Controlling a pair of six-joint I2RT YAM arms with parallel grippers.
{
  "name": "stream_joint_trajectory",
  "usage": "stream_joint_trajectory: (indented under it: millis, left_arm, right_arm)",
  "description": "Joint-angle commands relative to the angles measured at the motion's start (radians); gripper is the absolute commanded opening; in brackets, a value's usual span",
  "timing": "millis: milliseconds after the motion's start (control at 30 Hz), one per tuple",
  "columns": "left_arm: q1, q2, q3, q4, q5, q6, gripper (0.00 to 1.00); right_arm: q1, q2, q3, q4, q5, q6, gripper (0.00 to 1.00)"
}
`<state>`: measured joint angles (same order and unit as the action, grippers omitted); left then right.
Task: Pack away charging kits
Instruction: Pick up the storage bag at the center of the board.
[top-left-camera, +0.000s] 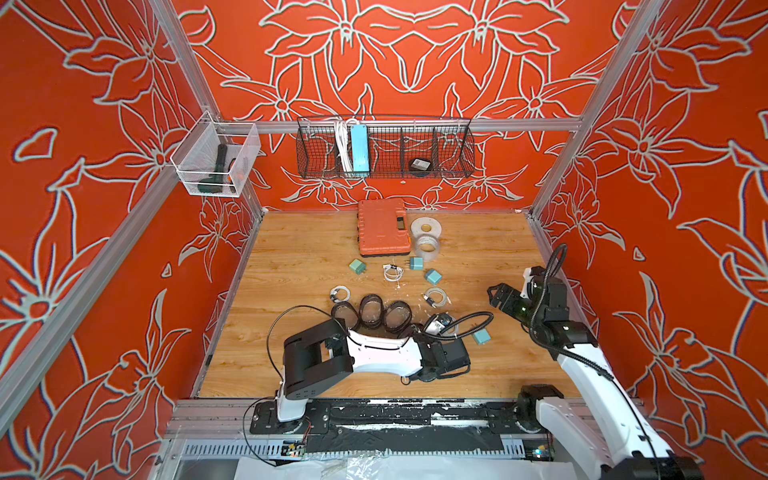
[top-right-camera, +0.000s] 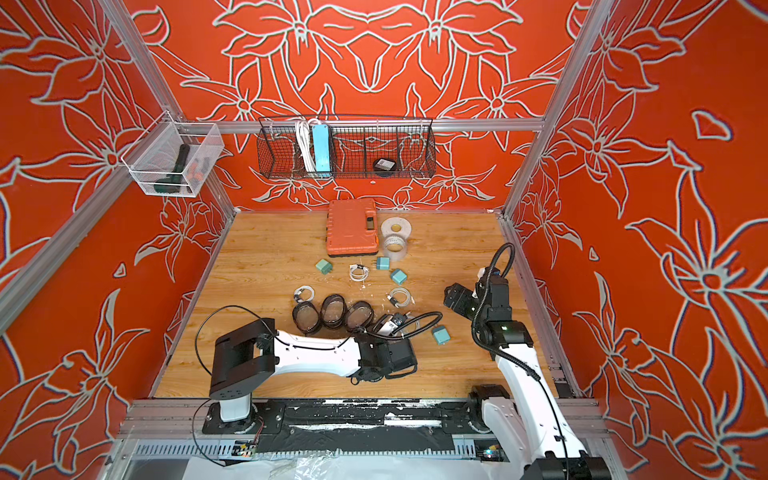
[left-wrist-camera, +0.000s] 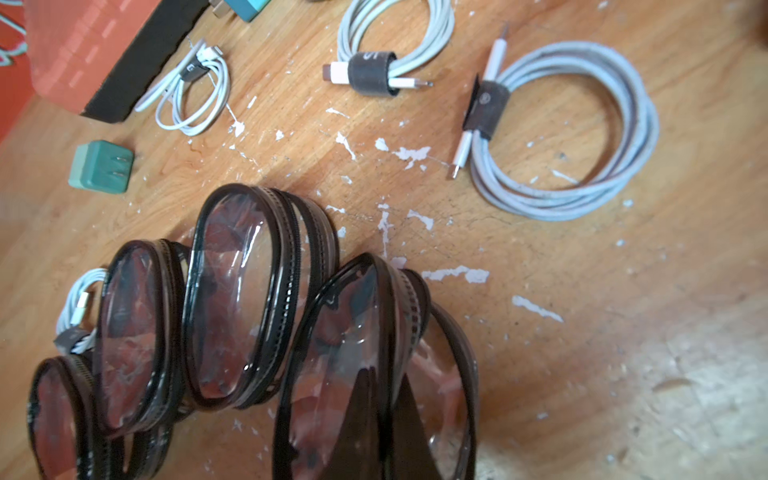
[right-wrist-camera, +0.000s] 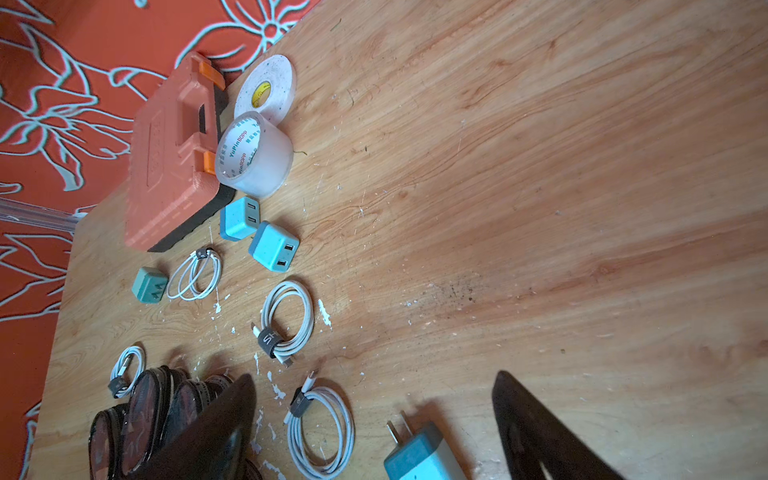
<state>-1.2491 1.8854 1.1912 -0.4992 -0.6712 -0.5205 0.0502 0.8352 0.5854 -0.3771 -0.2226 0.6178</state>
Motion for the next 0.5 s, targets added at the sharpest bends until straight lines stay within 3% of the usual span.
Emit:
stream_joint_trajectory:
  millis: [0, 133, 367, 467]
  left_arm:
    - [0.048, -0.067, 0.015, -0.001, 0.054, -0.033, 0.0]
    - [0.111, -0.114, 0.05, -0.094, 0.082, -0.161, 0.0]
    - [0.229, -0.157, 0.131, -0.251, 0.21, -0.284, 0.0]
    - [0.235, -0.14, 0.206, -0.345, 0.238, -0.31, 0.0]
  right_arm:
    - [-0.006, 0.021, -0.013, 0.017, -0.075, 0.029, 0.86]
    - [0.022, 0.05, -0.029, 0.008, -0.136, 0.065, 0.8]
    - [0.306, 0.165, 0.013, -0.029, 0.057, 0.167, 0.68]
    - [0.355, 0.227, 0.013, -0.032, 0.087, 0.215, 0.61]
